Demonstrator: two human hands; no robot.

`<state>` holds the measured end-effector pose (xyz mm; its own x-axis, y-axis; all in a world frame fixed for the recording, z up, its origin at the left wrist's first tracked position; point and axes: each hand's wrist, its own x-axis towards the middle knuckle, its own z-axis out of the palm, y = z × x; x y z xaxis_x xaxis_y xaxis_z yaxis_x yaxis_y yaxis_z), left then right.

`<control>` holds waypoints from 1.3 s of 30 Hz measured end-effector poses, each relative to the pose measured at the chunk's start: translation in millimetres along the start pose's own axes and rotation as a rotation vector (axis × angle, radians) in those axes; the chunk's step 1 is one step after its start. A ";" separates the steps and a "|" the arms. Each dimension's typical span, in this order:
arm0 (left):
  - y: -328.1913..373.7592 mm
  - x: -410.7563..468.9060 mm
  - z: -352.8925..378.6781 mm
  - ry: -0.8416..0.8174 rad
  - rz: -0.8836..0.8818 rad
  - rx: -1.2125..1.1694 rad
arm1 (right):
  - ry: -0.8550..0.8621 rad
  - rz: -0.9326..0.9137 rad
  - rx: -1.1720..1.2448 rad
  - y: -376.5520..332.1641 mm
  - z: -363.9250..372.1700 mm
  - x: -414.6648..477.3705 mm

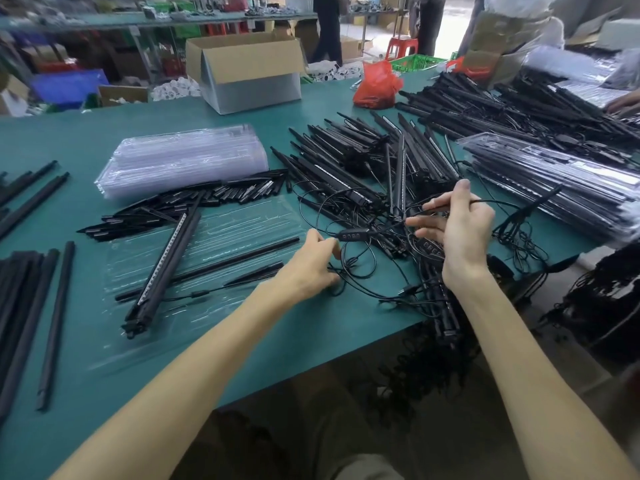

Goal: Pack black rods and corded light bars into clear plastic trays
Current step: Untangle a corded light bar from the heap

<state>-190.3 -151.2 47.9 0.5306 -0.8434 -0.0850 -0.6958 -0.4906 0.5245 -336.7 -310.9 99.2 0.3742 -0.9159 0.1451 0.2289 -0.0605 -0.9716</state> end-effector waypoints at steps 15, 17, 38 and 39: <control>7.2 -0.6 1.8 0.084 -0.026 0.006 | 0.102 -0.483 -0.595 15.8 -10.2 2.4; 11.7 1.6 3.1 0.114 -0.073 -0.014 | 0.081 -0.507 -0.691 19.4 -9.5 1.9; 23.3 -7.3 5.4 0.356 -0.065 0.087 | -0.632 -0.183 -0.720 59.2 21.8 -22.0; 21.0 -6.3 5.0 0.356 -0.094 0.046 | -0.654 -0.148 -0.665 60.8 19.9 -22.9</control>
<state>-210.7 -157.3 55.2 0.7226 -0.6690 0.1739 -0.6530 -0.5782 0.4891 -313.5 -285.8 40.5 0.8586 -0.4883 0.1558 -0.1696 -0.5574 -0.8127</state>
